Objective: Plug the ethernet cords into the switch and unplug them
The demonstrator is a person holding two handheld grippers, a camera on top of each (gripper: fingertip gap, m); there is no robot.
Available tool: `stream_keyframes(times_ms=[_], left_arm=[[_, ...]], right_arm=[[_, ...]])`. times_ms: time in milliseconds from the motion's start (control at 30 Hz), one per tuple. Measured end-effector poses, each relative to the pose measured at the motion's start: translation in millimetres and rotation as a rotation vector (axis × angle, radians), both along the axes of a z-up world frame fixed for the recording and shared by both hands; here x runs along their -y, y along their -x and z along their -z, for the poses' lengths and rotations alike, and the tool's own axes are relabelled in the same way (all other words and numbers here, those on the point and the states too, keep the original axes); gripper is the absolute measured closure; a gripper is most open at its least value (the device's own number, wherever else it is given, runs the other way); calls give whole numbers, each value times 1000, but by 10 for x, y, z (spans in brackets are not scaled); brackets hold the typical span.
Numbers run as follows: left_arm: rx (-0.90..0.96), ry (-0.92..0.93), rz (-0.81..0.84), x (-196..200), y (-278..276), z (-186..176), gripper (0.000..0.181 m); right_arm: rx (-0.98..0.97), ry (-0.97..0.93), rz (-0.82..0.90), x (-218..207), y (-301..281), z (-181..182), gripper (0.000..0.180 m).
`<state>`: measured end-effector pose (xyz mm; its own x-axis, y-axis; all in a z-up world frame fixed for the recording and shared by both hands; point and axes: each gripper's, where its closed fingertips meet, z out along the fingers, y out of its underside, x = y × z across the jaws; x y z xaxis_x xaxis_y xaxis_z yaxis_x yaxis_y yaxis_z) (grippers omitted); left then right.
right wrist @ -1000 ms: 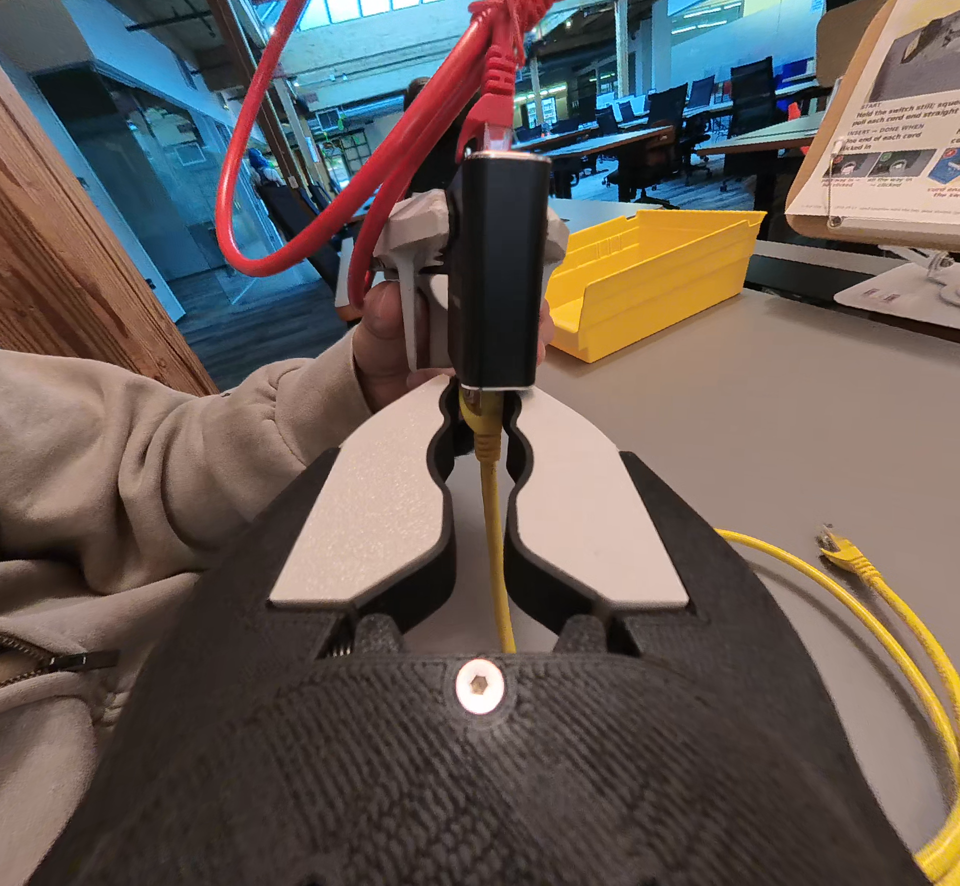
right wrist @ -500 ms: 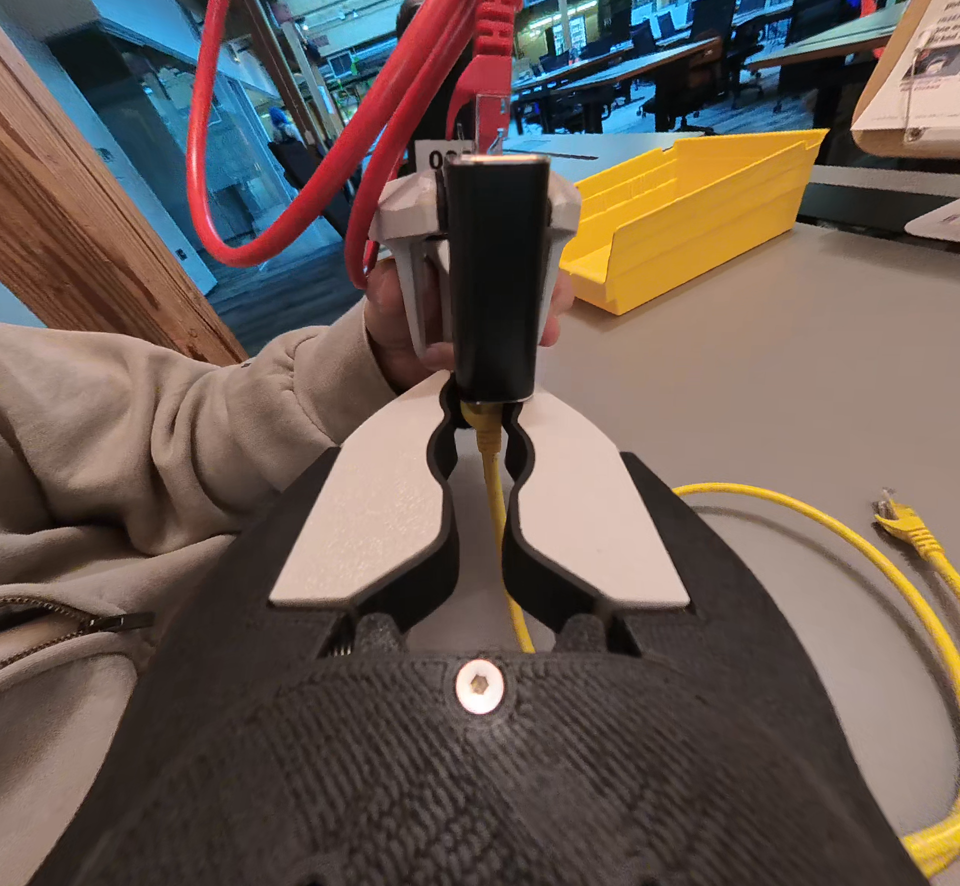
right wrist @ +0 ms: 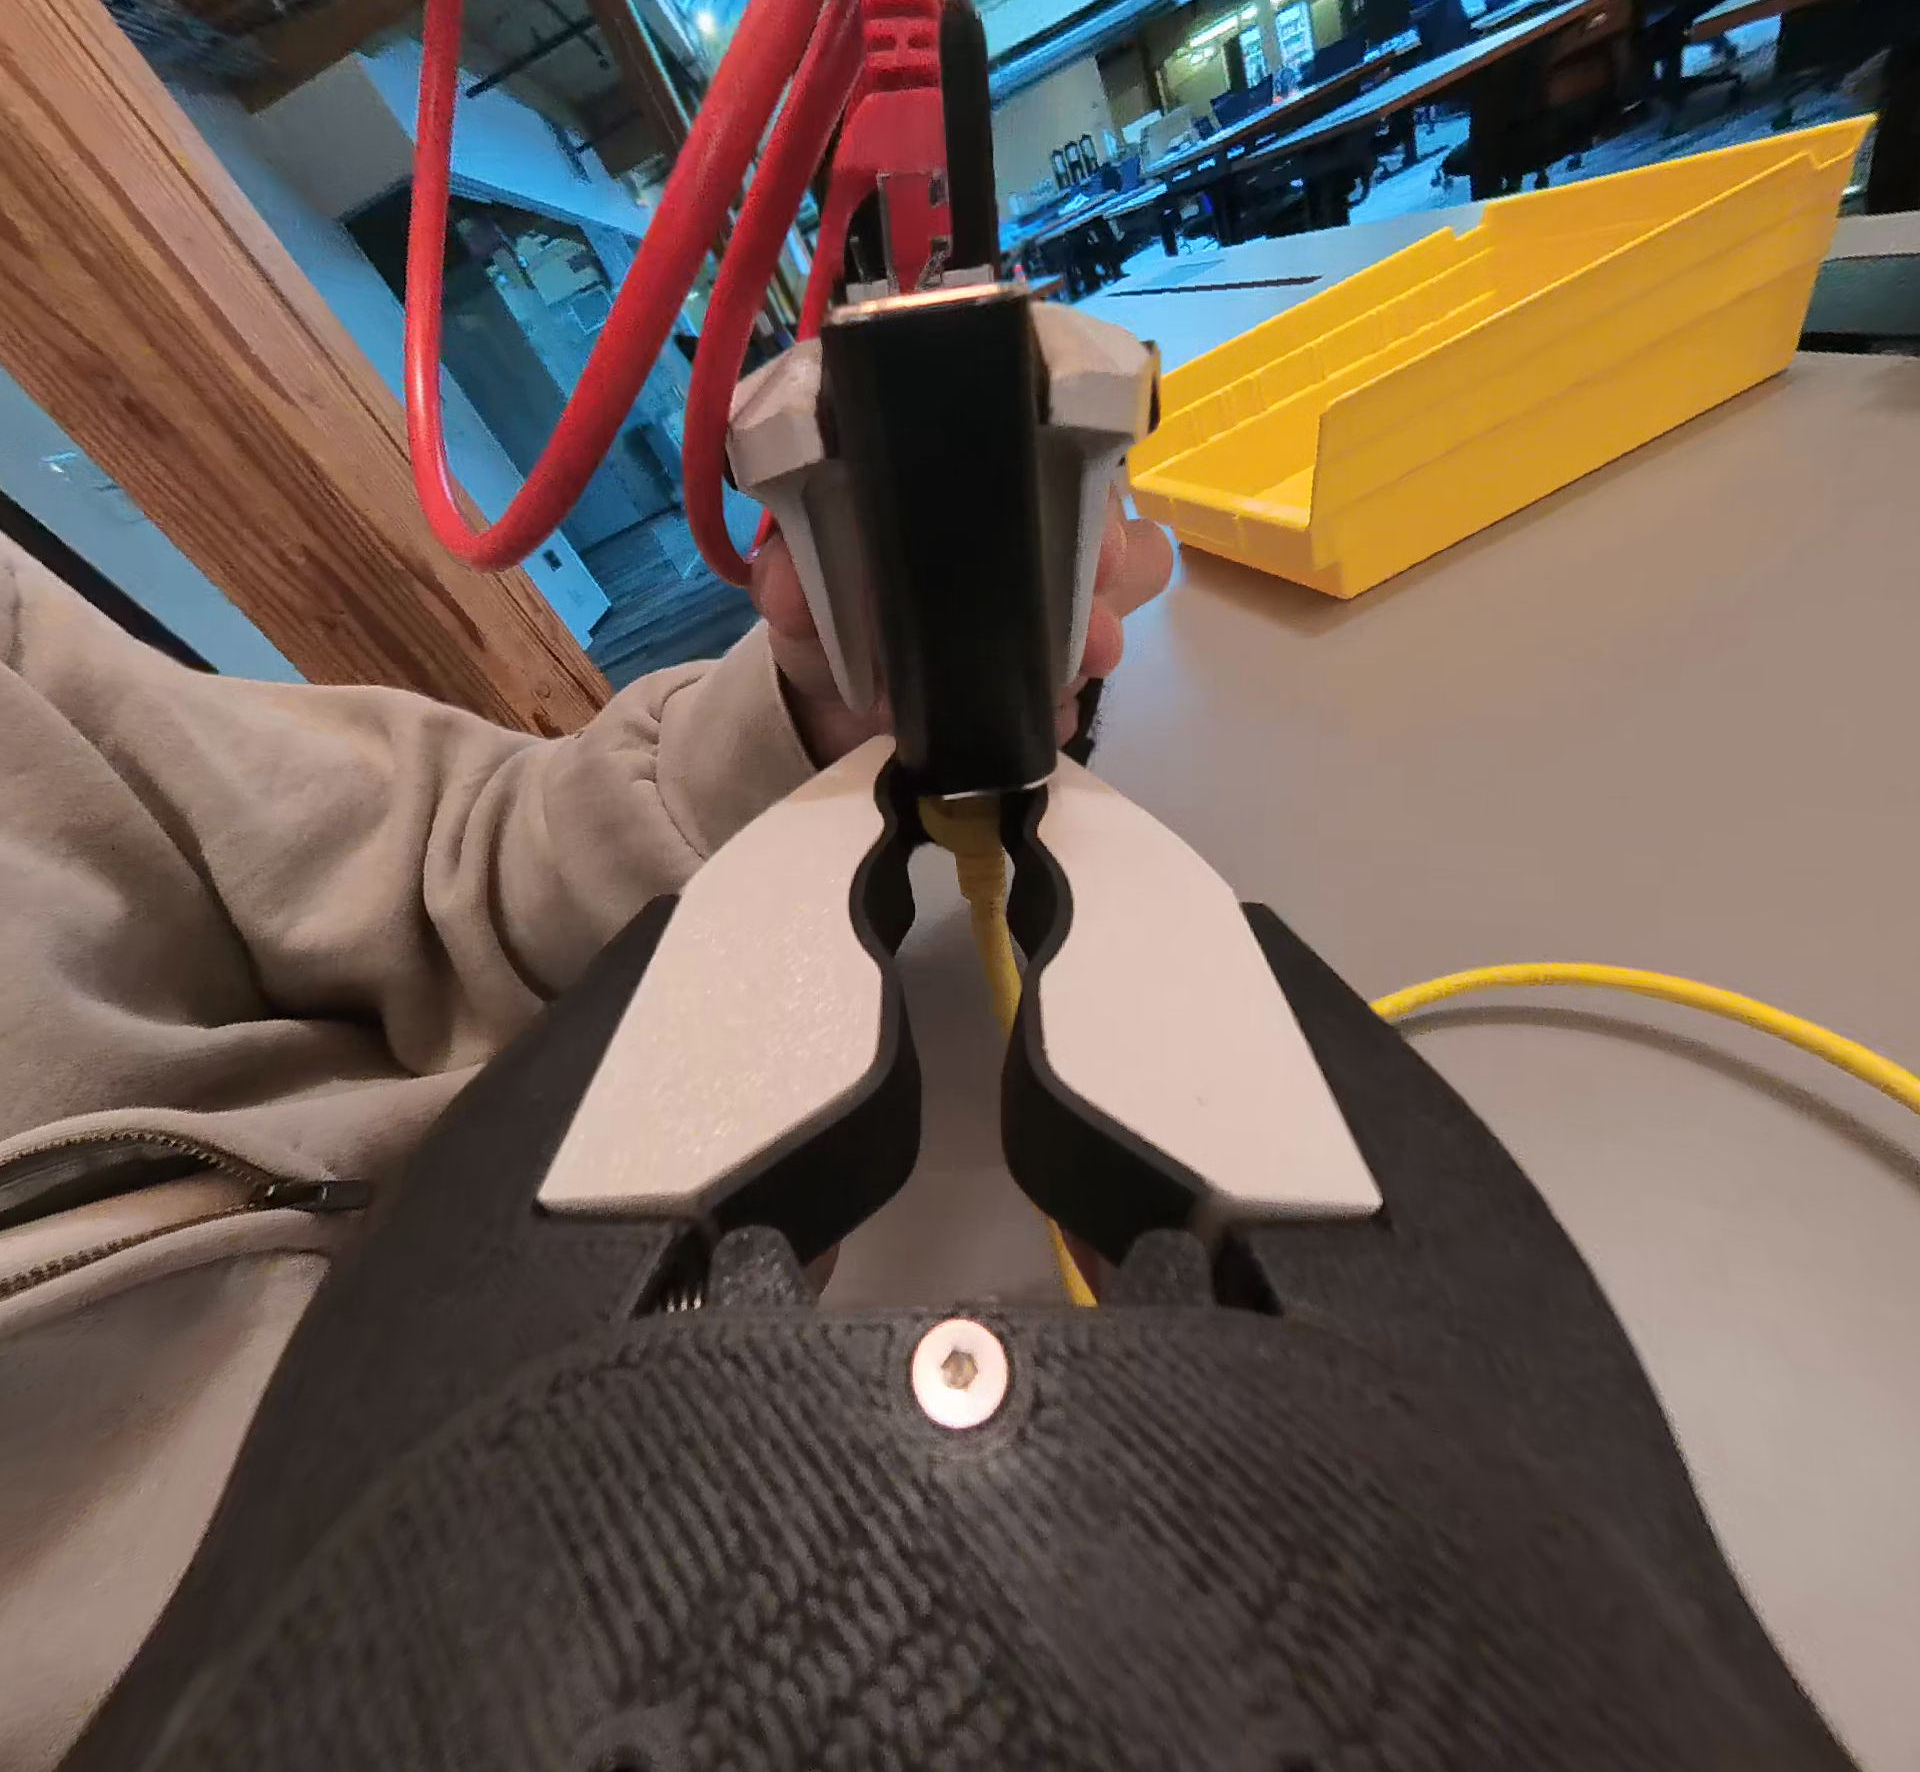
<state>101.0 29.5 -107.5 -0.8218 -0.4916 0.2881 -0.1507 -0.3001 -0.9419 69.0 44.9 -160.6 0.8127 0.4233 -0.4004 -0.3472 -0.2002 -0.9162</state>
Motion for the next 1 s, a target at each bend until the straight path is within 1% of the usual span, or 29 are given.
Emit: stream_keyframes(times_ms=[200, 333, 400, 467, 500, 600, 700, 800, 867, 933, 1000], left_arm=[[33, -56, -36, -11, 7, 6, 157], [5, -30, -63, -51, -27, 29, 157], [-17, -19, -82, -75, -52, 60, 157], [-36, 34, -99, -110, -74, 56, 157], [-42, 68, -103, -125, -82, 48, 157], [-69, 173, -104, -197, -111, 42, 156], [-88, 243, -90, -229, -120, 56, 156], [-85, 312, -82, -257, -118, 52, 156], [-67, 289, -86, -250, -96, 67, 157], [-54, 205, -94, -209, -61, 119, 158], [-52, 164, -95, -175, -31, 156, 158]], right_arm=[[48, 34, -19, 8, -24, 14, 162], [53, 74, -38, 6, -52, 33, 162], [99, 116, -39, 6, -95, 71, 162], [149, 153, -37, 11, -142, 60, 163], [205, 170, -33, 16, -166, 54, 163], [258, 188, -27, 15, -218, 7, 164], [287, 201, -33, 24, -242, -11, 164], [263, 189, -44, 28, -281, -70, 164], [255, 187, -53, 36, -273, -65, 164], [298, 221, -63, 61, -241, 31, 163], [311, 231, -70, 90, -225, 64, 164]])
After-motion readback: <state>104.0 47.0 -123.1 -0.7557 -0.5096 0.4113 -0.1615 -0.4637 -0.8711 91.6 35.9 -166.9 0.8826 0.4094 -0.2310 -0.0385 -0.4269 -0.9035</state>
